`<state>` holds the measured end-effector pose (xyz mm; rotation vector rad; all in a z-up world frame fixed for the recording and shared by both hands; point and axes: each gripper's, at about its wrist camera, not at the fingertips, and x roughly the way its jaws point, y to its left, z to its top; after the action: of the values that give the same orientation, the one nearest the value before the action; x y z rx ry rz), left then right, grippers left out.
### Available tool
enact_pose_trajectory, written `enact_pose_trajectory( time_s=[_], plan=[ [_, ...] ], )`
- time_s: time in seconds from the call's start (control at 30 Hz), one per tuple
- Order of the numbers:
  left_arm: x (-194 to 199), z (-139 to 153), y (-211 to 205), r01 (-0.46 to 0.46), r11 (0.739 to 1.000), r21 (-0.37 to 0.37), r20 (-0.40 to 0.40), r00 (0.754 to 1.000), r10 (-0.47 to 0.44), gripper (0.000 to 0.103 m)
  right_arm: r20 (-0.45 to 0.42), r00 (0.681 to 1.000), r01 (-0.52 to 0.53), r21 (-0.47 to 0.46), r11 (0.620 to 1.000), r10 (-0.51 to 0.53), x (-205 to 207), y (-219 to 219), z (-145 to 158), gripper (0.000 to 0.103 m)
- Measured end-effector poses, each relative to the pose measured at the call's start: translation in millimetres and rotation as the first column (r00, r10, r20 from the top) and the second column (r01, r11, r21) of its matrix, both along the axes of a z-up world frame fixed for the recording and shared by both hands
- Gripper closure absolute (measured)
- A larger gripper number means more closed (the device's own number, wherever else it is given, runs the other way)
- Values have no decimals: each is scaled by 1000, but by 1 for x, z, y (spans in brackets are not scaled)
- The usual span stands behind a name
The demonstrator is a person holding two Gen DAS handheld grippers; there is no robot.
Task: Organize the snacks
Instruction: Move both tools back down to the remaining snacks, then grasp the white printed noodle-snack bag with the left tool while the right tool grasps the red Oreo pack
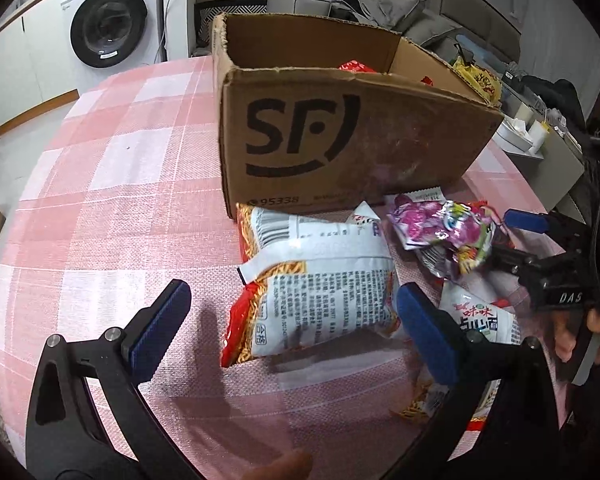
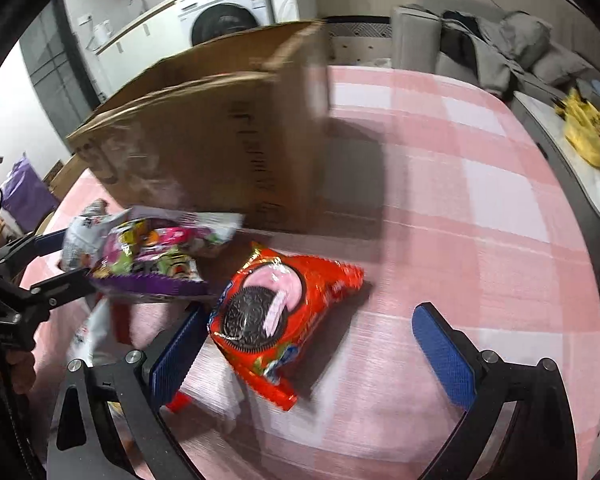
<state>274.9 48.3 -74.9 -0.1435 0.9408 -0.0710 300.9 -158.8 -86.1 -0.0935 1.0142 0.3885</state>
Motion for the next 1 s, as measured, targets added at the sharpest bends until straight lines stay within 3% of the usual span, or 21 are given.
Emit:
enact_pose_trajectory(
  time_s=[0.53,0.6,0.77,0.87,1.0],
  plan=[
    [1,-4,-6,16,1000,-16,-12,1000,-16,1,51,999,-15,-28,999,16,-17,-4,8,2],
    [1,-4,-6,7,1000,-5,-3,1000,-7,1,54,998,-13,-20,1000,14,-18,-5,9,8],
    [1,-6,-7,33,999,-42,-9,999,-34,21,46,998,-38,-8,999,39,-18,0,6,23],
    [-2,-4,-10,37,999,-23,9,999,-37,29,53,997,-48,-14,999,49,-20,3,7,32],
    [-7,-3,-6,42,997,-61,13,999,-41,33,55,997,-47,-1,999,47,-26,0,9,49]
  ],
)
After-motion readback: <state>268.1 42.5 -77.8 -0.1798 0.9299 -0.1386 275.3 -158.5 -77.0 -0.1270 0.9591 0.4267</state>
